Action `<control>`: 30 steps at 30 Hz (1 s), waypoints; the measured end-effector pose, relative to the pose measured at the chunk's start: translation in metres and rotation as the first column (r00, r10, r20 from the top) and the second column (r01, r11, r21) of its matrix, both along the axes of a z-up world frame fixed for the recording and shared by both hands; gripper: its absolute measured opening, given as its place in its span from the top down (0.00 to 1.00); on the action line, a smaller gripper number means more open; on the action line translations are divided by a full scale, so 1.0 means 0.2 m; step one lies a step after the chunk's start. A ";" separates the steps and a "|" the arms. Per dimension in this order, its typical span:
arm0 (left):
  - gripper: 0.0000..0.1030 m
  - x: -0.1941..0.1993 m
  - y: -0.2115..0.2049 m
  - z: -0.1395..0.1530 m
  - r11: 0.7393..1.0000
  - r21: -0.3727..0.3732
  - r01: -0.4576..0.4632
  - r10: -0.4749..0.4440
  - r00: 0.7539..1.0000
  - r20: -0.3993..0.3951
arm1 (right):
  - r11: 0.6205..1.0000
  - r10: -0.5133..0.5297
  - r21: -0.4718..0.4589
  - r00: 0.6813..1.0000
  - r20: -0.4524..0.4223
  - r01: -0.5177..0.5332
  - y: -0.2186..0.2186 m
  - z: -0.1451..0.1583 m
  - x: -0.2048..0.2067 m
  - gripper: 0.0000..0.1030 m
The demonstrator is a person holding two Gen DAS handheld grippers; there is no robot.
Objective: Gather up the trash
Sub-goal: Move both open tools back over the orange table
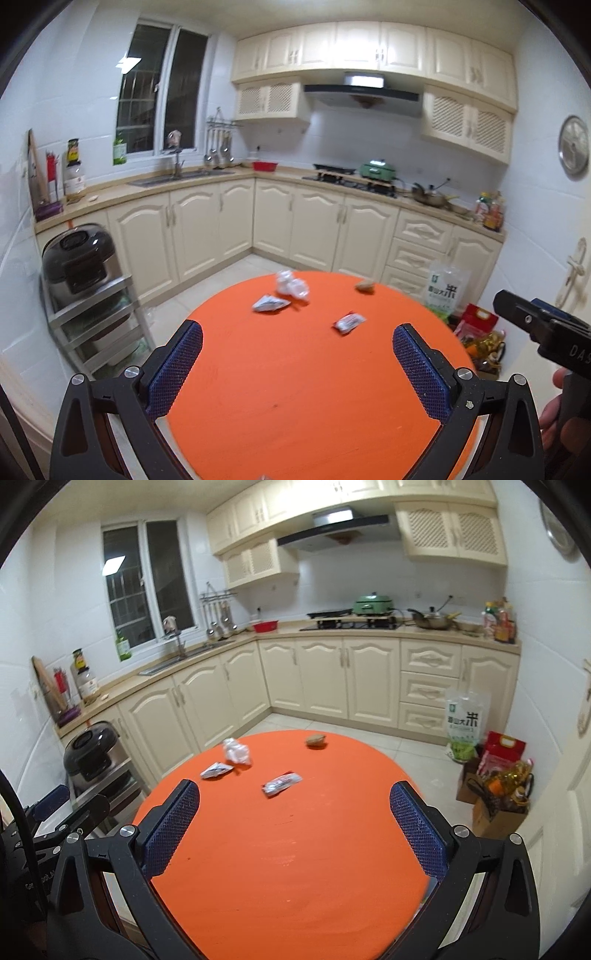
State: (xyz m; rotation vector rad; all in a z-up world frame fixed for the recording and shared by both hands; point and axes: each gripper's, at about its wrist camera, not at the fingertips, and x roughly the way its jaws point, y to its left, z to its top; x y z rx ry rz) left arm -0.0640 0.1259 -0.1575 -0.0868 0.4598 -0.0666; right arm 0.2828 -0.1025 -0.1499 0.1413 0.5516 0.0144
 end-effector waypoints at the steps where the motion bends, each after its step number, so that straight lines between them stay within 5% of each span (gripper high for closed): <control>1: 0.02 -0.02 0.01 -0.03 1.000 -0.001 -0.008 0.008 1.000 -0.011 | 1.000 0.006 -0.003 1.000 -0.006 -0.006 0.02 -0.01 0.01 0.00; 5: 0.02 0.03 0.01 -0.06 1.000 -0.008 -0.021 0.021 0.999 -0.047 | 1.000 0.028 -0.004 0.999 -0.045 -0.028 0.05 -0.07 0.10 0.00; 12: 0.02 0.43 -0.02 -0.07 0.999 -0.017 -0.029 0.027 0.993 -0.117 | 0.998 0.059 -0.012 0.987 -0.148 -0.062 0.10 -0.25 0.36 0.00; 21: 0.02 1.29 -0.03 -0.09 0.999 0.030 -0.030 0.037 0.972 -0.231 | 0.997 0.080 0.018 0.945 -0.317 -0.079 0.11 -0.62 0.88 0.00; 30: 0.02 2.15 -0.14 -0.19 0.993 0.119 0.013 0.029 0.940 -0.340 | 0.998 0.056 0.058 0.896 -0.441 -0.034 0.11 -0.95 1.26 0.11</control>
